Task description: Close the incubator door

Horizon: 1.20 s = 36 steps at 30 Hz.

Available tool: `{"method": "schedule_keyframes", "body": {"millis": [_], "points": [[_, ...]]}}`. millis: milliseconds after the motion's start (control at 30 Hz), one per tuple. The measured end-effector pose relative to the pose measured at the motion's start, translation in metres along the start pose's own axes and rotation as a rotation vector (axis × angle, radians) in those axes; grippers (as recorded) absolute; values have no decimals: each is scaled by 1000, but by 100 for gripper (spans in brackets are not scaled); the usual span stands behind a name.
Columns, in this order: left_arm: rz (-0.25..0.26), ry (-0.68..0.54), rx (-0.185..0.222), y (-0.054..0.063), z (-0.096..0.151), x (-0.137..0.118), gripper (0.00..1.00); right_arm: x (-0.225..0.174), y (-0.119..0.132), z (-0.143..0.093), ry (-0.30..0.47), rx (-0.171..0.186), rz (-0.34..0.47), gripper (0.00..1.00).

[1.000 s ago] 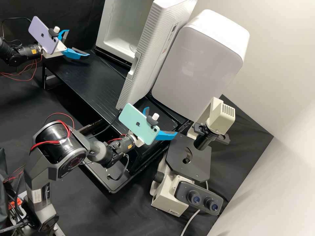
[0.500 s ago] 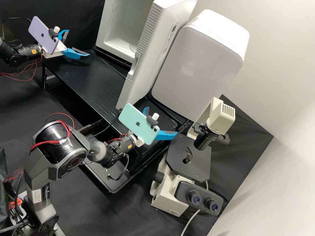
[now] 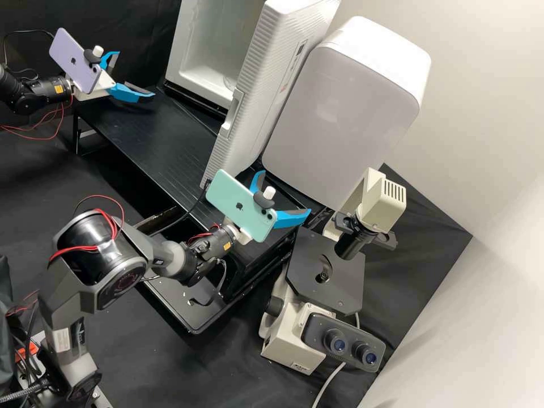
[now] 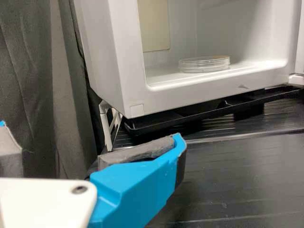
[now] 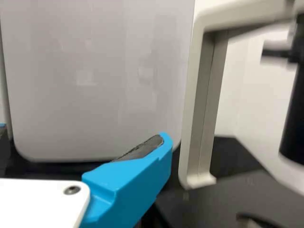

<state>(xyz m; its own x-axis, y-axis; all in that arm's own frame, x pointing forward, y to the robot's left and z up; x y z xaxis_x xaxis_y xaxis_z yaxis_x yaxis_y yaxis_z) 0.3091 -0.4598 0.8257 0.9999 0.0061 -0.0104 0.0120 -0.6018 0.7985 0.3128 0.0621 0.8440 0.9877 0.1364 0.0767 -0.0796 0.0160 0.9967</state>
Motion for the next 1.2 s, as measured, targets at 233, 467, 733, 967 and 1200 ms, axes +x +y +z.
{"method": "schedule_keyframes", "body": {"millis": [233, 467, 733, 967, 1200], "points": [[0, 0, 0, 0, 0, 0, 100, 18, 26, -31, 118, -4, 107, 0], [0, 0, 0, 0, 0, 0, 100, 35, 42, -57, 206, -38, 175, 0], [0, 0, 0, 0, 0, 0, 100, 68, 50, -87, 265, -91, 230, 0], [0, 0, 0, 0, 0, 0, 100, 97, 41, -107, 276, -114, 174, 0], [0, 0, 0, 0, 0, 0, 100, 111, 36, -126, 297, -131, 179, 0]]}}
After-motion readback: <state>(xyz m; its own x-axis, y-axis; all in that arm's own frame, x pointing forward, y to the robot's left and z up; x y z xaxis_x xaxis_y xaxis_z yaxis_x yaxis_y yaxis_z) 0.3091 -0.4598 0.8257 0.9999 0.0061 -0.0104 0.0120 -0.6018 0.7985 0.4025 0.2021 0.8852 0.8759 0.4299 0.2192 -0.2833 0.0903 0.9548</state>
